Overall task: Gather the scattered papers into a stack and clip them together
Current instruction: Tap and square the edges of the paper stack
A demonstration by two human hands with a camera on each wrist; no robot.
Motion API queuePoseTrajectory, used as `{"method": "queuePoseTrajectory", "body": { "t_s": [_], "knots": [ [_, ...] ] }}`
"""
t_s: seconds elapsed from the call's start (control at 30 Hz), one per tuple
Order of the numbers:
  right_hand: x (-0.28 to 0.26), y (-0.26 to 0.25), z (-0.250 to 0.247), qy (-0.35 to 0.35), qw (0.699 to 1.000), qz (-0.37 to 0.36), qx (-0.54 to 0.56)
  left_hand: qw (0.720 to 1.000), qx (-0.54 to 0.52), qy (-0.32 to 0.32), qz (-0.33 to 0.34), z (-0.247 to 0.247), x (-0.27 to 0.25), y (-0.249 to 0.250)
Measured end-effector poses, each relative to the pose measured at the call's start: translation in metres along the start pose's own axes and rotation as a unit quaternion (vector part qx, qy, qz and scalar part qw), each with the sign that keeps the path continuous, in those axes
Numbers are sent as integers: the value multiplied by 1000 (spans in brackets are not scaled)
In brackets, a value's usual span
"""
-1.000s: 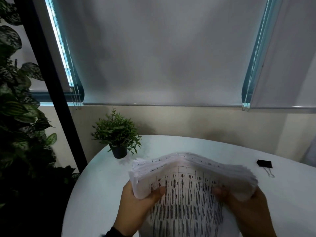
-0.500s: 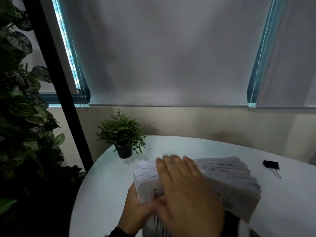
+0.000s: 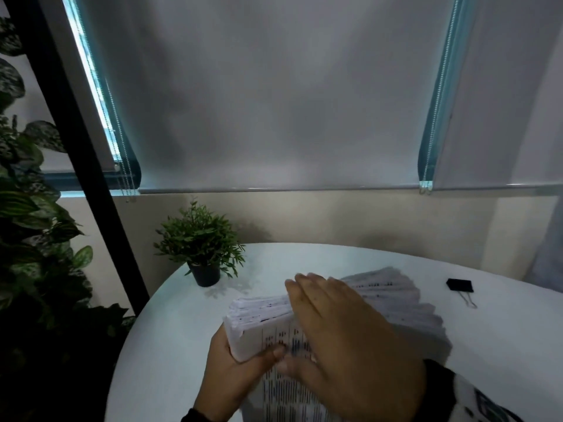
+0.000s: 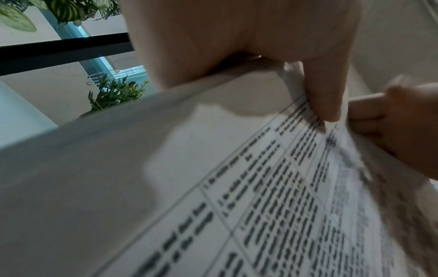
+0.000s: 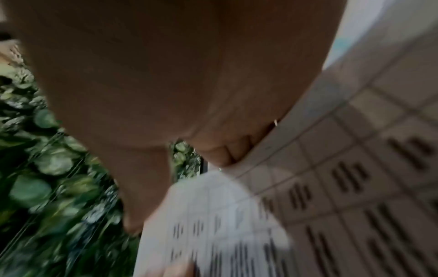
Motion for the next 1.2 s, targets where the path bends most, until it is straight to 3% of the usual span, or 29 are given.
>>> {"method": "queuePoseTrajectory", "body": {
  "t_s": [0.1,0.2,0.27,0.37,0.43,0.47,0.53,0.6,0.63,0.67,0.73,0.8,0.87,0.93,1.03,1.2],
  "knots": [
    [-9,31,-4,-4,998,67,-3,1000,-21,1,4,-1,3,-2],
    [-12,45,-7,-70,994,69,-47,1000,-16,-16,-8,3,1,-2],
    [-15,57,-11,-77,992,94,-40,1000,-20,-6,-14,4,3,-2],
    [-16,68,-6,-88,992,47,-82,1000,-18,11,-22,5,3,-3],
    [-15,91,3,-108,993,31,-29,999,-26,16,-24,6,3,0],
    [-19,106,8,-125,989,57,47,999,-39,13,-28,7,4,1],
    [-25,124,12,-74,954,105,272,997,-73,2,-34,8,2,4],
    [-31,127,29,-17,859,149,489,994,-104,-1,-45,7,1,2],
    [-32,122,38,-2,826,140,546,992,-114,-1,-46,4,1,-4],
    [-33,119,46,29,821,127,555,992,-117,5,-46,4,2,-5],
    [-30,121,54,133,827,144,528,995,-88,15,-42,8,2,-4],
    [-31,119,46,225,822,183,490,996,-32,83,-12,8,3,3],
    [-33,113,34,275,830,196,445,989,52,134,33,9,4,19],
    [-32,107,23,279,846,184,416,981,79,128,124,15,7,34],
    [-36,108,26,256,845,185,431,955,115,137,239,10,2,42],
    [-40,100,40,284,863,147,390,943,197,109,244,21,5,41]
  ]
}}
Point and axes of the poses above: each hand's wrist, its own x-axis towards the middle knuckle, its own z-axis out of the palm, y = z × x, the point moved 6 cm from there along x, towards the middle knuckle, and after that the axes turned 5 degrees about -x, right-handed, at the moved point
